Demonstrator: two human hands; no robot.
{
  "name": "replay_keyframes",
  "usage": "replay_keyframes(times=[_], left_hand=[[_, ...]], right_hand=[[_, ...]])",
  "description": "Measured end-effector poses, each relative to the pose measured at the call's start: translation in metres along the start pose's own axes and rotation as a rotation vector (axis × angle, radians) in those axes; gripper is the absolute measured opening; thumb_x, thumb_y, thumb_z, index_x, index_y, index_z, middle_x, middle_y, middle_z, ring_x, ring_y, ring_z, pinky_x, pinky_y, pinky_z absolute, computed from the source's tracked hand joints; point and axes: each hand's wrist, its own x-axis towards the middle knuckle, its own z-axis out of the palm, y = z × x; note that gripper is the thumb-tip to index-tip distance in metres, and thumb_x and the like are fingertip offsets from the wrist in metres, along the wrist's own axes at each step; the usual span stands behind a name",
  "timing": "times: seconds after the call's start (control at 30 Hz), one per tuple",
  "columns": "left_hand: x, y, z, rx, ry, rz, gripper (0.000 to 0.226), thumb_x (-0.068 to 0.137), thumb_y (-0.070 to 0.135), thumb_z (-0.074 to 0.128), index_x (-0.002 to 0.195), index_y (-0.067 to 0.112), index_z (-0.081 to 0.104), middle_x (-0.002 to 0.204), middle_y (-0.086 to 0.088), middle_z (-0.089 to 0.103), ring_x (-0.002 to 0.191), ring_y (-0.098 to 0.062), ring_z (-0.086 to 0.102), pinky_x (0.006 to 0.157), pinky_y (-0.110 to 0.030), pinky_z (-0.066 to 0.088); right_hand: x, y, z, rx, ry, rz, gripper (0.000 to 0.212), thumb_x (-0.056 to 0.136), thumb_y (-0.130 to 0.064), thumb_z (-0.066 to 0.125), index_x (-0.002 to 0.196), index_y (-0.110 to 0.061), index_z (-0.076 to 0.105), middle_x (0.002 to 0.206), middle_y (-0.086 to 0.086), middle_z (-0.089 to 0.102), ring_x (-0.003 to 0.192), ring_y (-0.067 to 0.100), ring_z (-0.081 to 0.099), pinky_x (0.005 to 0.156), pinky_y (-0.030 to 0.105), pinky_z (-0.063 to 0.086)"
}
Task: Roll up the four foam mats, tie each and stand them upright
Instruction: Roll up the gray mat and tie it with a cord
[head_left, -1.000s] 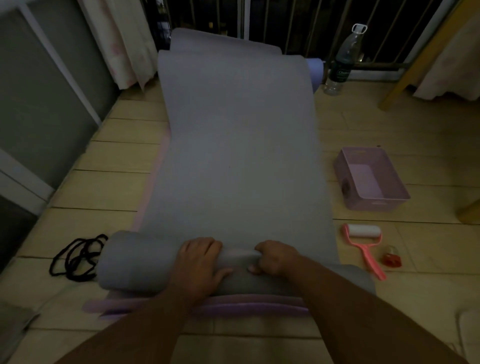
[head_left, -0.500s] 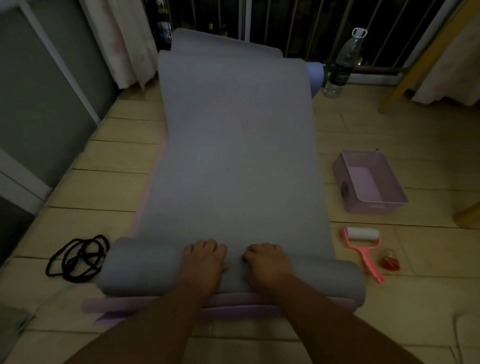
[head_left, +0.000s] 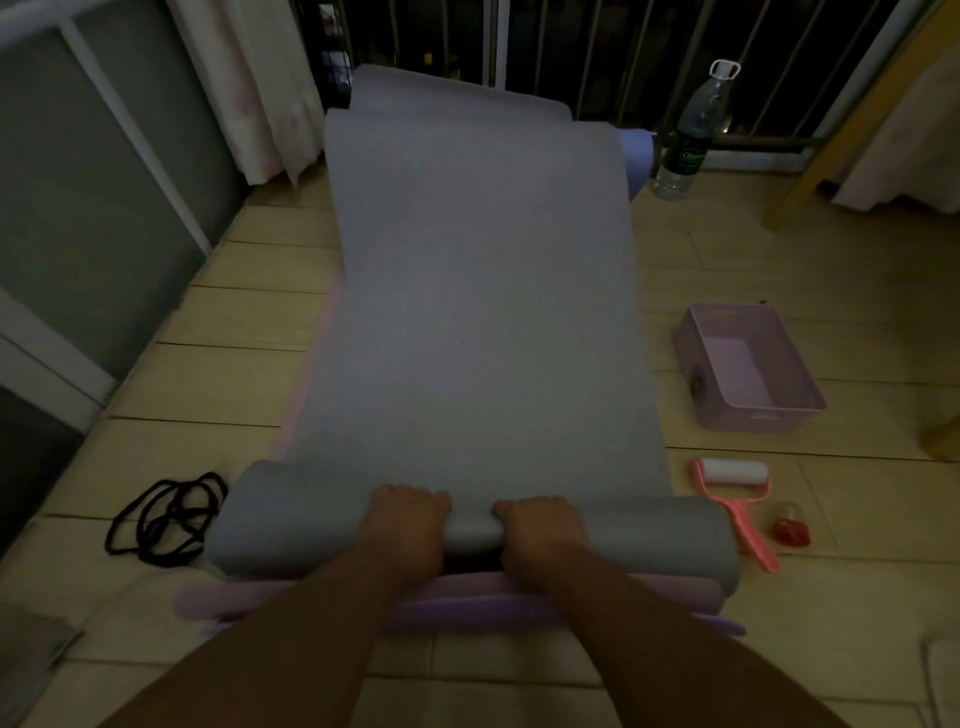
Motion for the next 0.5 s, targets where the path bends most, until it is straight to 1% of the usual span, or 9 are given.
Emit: replay_keyframes(times=[0.07,0.13,0.2,0.27,0.33,0.37,0.4,0.43,0.5], left_hand=[[0.004,-0.001,-0.015,-0.025,-0.065,0.007,0.040,0.078,0.037,0.060,0.117,0.027,0.056,0.118,-0.002,0.063,0.110,-0.026,0.059,0.097,-0.037,0.040],[0.010,-0.001,-0.025,-0.079,-0.173,0.037,0.041,0.077,0.034,0.064,0.117,0.026,0.059,0.122,-0.002,0.063,0.112,-0.025,0.060,0.096,-0.036,0.046],[0.017,-0.001,-0.028,-0.126,-0.295,0.056,0.051,0.074,0.030,0.071,0.123,0.026,0.057,0.128,-0.003,0.060,0.116,-0.025,0.057,0.097,-0.037,0.047],[0.019,-0.004,-0.024,-0.175,-0.330,0.063,0.073,0.069,0.031,0.077,0.135,0.030,0.046,0.136,-0.003,0.054,0.121,-0.025,0.054,0.100,-0.037,0.044],[0.012,-0.006,-0.012,-0.228,-0.256,0.070,0.095,0.064,0.034,0.080,0.145,0.035,0.030,0.147,0.000,0.042,0.131,-0.024,0.045,0.106,-0.038,0.036],[0.006,-0.007,-0.005,-0.241,-0.168,0.077,0.098,0.063,0.035,0.080,0.146,0.035,0.028,0.150,0.002,0.036,0.135,-0.023,0.039,0.109,-0.038,0.031],[-0.001,-0.007,0.003,-0.247,-0.053,0.076,0.093,0.063,0.037,0.079,0.143,0.035,0.032,0.149,0.002,0.035,0.137,-0.022,0.037,0.110,-0.038,0.028],[-0.006,-0.006,0.010,-0.239,0.079,0.065,0.084,0.061,0.036,0.080,0.136,0.034,0.042,0.144,0.002,0.041,0.133,-0.022,0.040,0.107,-0.037,0.030],[-0.011,-0.004,0.022,-0.243,0.266,0.014,0.070,0.053,0.034,0.083,0.118,0.032,0.056,0.125,0.003,0.055,0.119,-0.024,0.055,0.097,-0.037,0.040]], right_hand=[[0.003,0.001,-0.011,0.049,-0.050,0.007,0.036,0.082,-0.028,0.062,0.117,-0.026,0.061,0.122,0.005,0.065,0.114,0.028,0.060,0.095,0.034,0.045],[0.005,0.004,-0.021,0.089,-0.152,-0.007,0.037,0.082,-0.029,0.061,0.119,-0.027,0.062,0.126,0.005,0.063,0.116,0.028,0.059,0.097,0.036,0.046],[0.007,0.007,-0.026,0.108,-0.227,-0.022,0.039,0.082,-0.026,0.062,0.121,-0.025,0.061,0.128,0.007,0.061,0.117,0.029,0.058,0.096,0.035,0.045],[0.009,0.011,-0.023,0.143,-0.288,-0.016,0.052,0.079,-0.023,0.068,0.128,-0.025,0.054,0.131,0.010,0.059,0.118,0.031,0.057,0.094,0.034,0.044],[0.007,0.015,-0.014,0.183,-0.297,0.002,0.072,0.074,-0.024,0.076,0.136,-0.027,0.039,0.134,0.012,0.055,0.119,0.032,0.055,0.094,0.035,0.043],[0.004,0.018,-0.008,0.171,-0.245,-0.002,0.078,0.072,-0.028,0.078,0.137,-0.030,0.034,0.138,0.011,0.052,0.123,0.032,0.052,0.097,0.036,0.041],[0.001,0.022,-0.001,0.139,-0.160,-0.002,0.080,0.072,-0.034,0.079,0.138,-0.032,0.033,0.145,0.009,0.045,0.130,0.030,0.046,0.103,0.037,0.036],[-0.002,0.026,0.004,0.105,-0.062,0.013,0.079,0.073,-0.040,0.078,0.139,-0.035,0.035,0.153,0.008,0.035,0.137,0.029,0.037,0.110,0.038,0.029],[-0.005,0.030,0.009,0.053,0.073,0.043,0.069,0.079,-0.049,0.071,0.140,-0.040,0.041,0.158,0.004,0.026,0.142,0.027,0.026,0.114,0.039,0.020]])
